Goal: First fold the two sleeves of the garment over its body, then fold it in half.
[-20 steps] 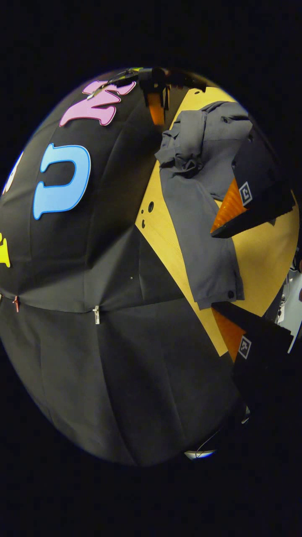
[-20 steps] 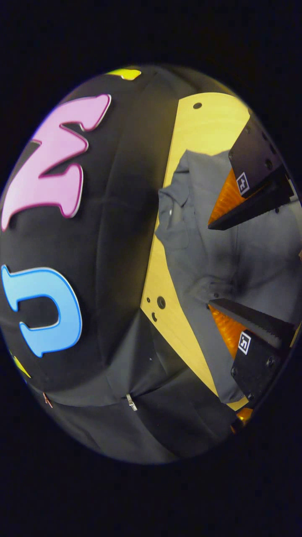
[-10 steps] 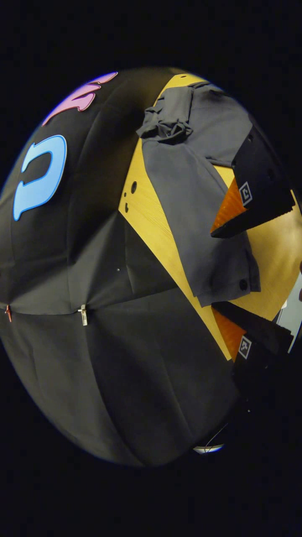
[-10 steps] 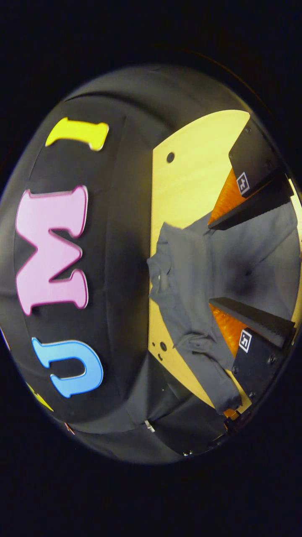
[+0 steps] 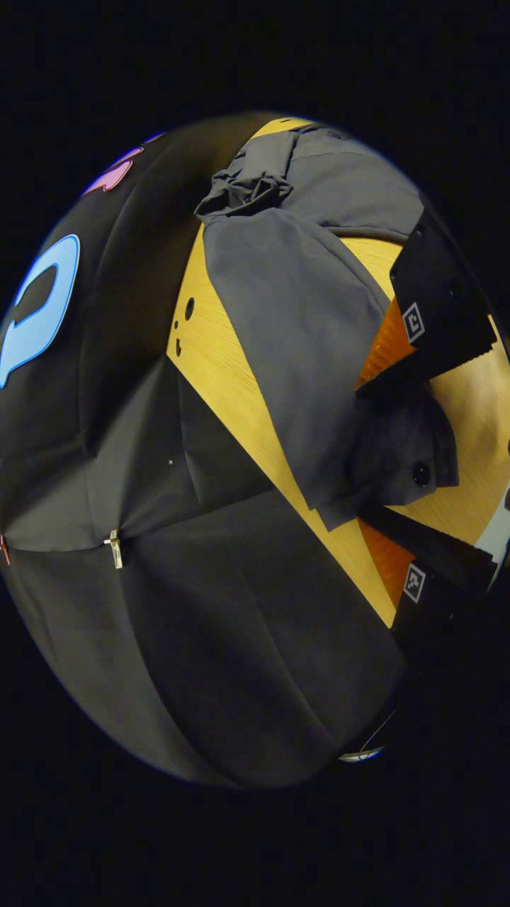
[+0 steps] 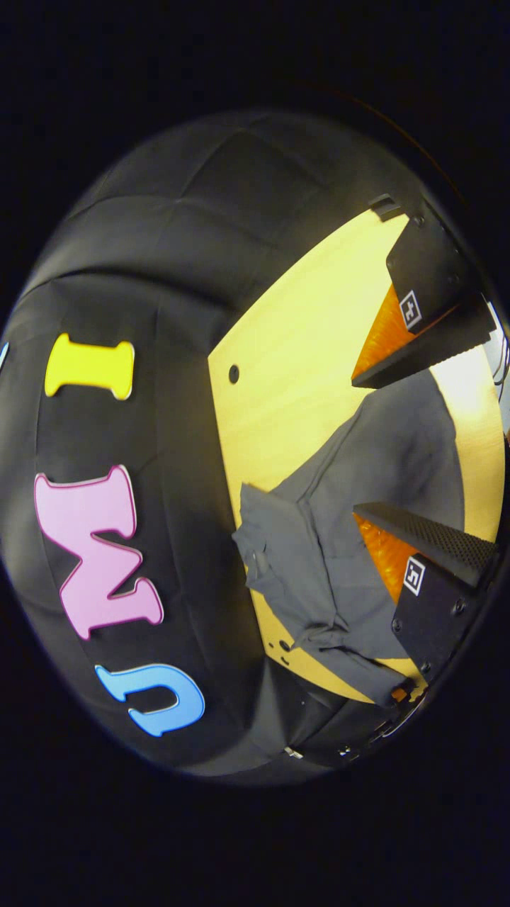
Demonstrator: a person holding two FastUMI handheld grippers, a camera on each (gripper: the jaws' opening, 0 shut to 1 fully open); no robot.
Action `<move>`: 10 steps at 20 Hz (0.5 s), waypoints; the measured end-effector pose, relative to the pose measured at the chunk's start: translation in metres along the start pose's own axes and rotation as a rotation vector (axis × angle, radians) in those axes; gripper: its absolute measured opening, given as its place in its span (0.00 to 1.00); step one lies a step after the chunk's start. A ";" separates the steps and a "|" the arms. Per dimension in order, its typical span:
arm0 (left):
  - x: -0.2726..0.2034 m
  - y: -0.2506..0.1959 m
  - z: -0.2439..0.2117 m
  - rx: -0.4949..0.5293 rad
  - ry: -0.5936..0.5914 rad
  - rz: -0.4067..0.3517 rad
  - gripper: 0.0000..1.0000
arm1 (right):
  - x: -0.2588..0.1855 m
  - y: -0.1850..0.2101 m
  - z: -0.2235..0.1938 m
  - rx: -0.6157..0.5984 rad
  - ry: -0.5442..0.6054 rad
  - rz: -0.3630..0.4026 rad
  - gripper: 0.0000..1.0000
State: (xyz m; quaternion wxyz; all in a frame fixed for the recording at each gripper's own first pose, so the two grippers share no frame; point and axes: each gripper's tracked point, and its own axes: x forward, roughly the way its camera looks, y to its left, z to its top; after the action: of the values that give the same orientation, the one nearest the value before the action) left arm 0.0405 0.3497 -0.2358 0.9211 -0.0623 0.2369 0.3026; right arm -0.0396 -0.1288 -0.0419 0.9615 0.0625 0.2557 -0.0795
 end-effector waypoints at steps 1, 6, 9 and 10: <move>0.002 -0.003 -0.003 -0.009 0.010 -0.010 0.96 | -0.001 -0.003 -0.003 0.017 0.011 -0.008 0.99; 0.004 -0.012 -0.006 -0.068 0.010 -0.048 0.81 | -0.015 -0.021 -0.013 0.012 0.017 -0.041 0.99; 0.006 -0.025 -0.007 -0.017 0.008 -0.110 0.69 | -0.018 -0.020 -0.020 0.000 0.031 -0.039 0.99; 0.006 -0.030 -0.004 -0.002 -0.002 -0.120 0.53 | -0.018 -0.018 -0.022 -0.008 0.035 -0.034 0.99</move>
State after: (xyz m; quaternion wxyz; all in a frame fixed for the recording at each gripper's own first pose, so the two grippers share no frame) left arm 0.0606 0.3276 -0.2435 0.9377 -0.0771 0.2315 0.2474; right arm -0.0690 -0.1405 -0.0531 0.9557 0.0557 0.2736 -0.0936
